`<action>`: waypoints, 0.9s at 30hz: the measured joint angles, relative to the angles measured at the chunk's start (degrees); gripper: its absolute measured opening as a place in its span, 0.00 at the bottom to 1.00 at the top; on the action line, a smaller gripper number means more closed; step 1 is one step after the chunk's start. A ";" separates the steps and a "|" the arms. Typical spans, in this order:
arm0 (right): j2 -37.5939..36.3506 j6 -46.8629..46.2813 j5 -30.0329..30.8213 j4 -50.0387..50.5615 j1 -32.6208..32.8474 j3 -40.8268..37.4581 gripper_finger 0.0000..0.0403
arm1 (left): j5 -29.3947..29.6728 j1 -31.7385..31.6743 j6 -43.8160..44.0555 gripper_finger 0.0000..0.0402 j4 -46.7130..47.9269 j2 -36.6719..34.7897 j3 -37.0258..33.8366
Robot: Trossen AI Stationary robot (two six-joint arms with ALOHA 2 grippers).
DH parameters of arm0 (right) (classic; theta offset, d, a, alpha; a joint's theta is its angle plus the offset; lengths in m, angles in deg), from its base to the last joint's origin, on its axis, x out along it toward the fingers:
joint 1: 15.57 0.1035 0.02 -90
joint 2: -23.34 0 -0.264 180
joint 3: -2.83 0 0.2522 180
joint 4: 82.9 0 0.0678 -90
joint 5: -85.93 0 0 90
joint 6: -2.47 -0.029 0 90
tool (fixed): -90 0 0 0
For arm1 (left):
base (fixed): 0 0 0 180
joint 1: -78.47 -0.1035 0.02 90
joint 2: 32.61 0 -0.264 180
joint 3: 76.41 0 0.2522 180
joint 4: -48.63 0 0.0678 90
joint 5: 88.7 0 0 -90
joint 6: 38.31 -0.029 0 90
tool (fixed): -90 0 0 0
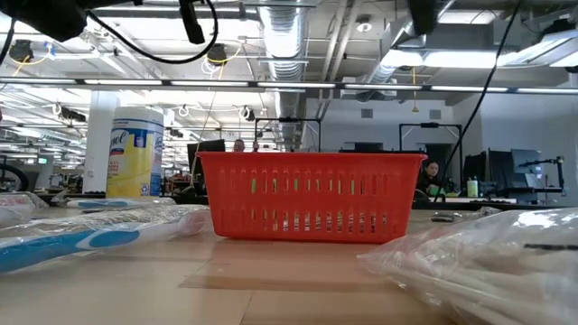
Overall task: Pick & Place Travel size toiletries
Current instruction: Put the transparent cotton pack into the orange basket
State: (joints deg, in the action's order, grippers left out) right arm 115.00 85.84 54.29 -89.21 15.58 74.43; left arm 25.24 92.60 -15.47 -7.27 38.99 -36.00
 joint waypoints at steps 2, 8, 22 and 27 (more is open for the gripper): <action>3.16 5.57 2.51 -9.65 -0.19 0.07 0.15 | -0.04 0.00 0.41 0.01 0.19 0.32 0.00; 10.59 19.15 5.31 -29.42 -0.47 2.82 0.05 | -0.44 -0.31 2.75 0.01 -0.78 1.30 -0.02; 14.56 25.81 0.63 -25.60 -5.15 8.39 0.05 | -1.73 -0.83 3.12 0.01 -1.35 1.72 0.00; 13.80 17.46 0.36 -16.46 -4.55 13.83 0.04 | -3.12 -0.83 4.13 0.01 -1.80 1.69 0.00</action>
State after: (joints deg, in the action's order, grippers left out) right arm 128.80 103.30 54.66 -105.67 11.03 88.26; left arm 22.12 91.77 -11.34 -9.07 40.68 -36.00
